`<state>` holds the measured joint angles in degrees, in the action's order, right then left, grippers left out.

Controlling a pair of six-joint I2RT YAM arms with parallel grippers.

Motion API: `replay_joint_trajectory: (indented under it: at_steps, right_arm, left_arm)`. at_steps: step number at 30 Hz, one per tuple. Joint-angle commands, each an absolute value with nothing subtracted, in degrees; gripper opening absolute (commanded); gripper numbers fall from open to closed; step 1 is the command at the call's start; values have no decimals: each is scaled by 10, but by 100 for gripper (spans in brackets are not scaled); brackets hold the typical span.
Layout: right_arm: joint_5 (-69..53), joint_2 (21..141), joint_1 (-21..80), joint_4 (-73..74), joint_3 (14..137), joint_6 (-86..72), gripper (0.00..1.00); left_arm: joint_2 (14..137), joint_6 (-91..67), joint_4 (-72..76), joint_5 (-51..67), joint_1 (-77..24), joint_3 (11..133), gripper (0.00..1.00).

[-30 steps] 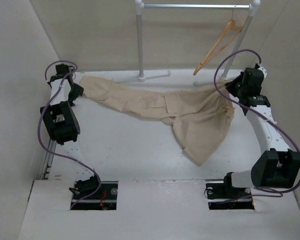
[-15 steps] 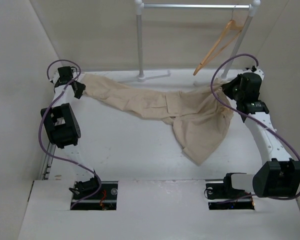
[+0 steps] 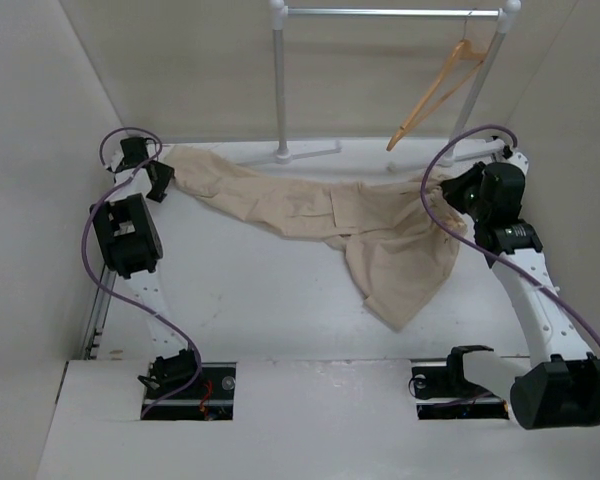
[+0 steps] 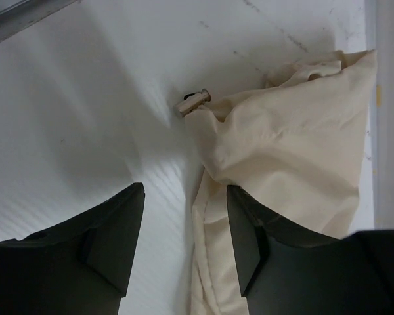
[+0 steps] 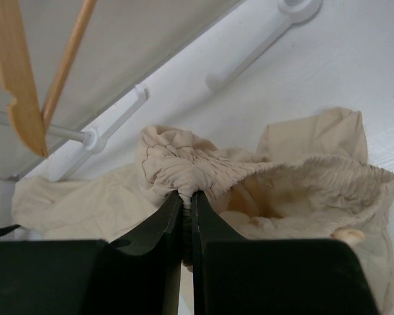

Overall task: Place the trousers on the hanger
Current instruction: Flatten out the trousers at the center of the board.

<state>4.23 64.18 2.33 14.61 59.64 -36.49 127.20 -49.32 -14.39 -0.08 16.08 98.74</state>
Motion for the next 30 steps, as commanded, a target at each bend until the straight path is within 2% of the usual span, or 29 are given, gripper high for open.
replay_joint_trajectory:
  at_steps: [1,8,13,15,19,23,30]
  right_arm:
    - [47,608,27,155,571,-373,6]
    - [47,574,-1,177,542,-374,6]
    - [54,568,0,194,540,-375,5]
    - [68,561,1,208,543,-374,5]
    - [82,537,5,232,559,-369,5]
    - [75,499,-16,253,591,-367,4]
    - [79,437,27,268,634,-370,4]
  left_arm:
    - [1292,-518,-108,23,160,1029,51]
    - [1371,-546,-115,20,162,1089,39]
    - [1424,-554,-115,18,163,1152,10]
    - [1415,-558,-111,7,167,1145,2]
    - [1312,-556,-84,-23,181,1052,0]
    - [1127,-562,-48,-43,210,904,0]
    - [861,-571,-114,-96,221,805,0]
